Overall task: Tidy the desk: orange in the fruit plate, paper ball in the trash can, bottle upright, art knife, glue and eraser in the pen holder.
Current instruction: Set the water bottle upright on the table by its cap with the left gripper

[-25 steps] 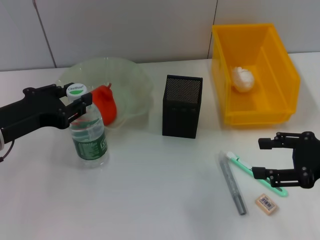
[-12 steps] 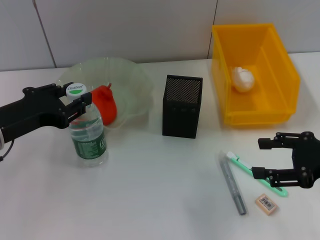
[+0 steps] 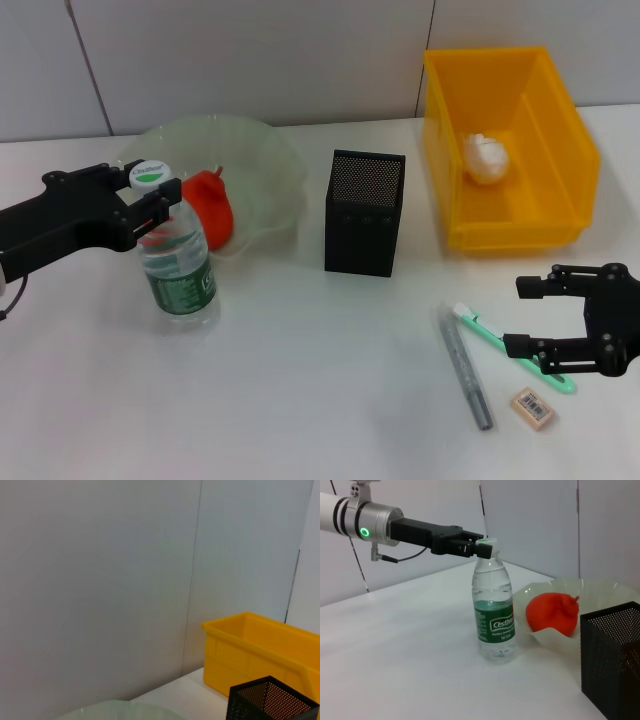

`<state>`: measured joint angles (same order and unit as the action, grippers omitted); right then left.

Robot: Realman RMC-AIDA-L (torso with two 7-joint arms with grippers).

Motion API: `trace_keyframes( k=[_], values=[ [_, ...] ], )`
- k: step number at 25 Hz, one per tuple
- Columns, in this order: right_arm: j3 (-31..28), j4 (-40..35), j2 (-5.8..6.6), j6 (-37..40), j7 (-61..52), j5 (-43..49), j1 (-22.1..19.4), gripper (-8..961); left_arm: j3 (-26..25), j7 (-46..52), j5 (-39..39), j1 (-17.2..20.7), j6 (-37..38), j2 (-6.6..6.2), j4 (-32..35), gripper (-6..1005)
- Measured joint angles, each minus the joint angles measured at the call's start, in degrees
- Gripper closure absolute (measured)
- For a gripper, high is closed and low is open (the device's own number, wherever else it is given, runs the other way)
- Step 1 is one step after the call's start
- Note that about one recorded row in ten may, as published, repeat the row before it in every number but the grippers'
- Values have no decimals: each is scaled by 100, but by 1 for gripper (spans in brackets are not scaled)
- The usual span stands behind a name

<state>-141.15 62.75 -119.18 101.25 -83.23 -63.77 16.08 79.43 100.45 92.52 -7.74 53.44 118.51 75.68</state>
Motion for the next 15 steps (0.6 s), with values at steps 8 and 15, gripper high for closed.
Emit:
trace_keyframes(
  k=[8, 15],
  values=[
    [0, 0, 0, 0, 0, -1, 0, 189, -31, 1, -15, 8, 30, -3, -17, 493],
    [0, 0, 0, 0, 0, -4, 0, 189, -33, -22, -15, 11, 33, -3, -104, 491]
  ],
)
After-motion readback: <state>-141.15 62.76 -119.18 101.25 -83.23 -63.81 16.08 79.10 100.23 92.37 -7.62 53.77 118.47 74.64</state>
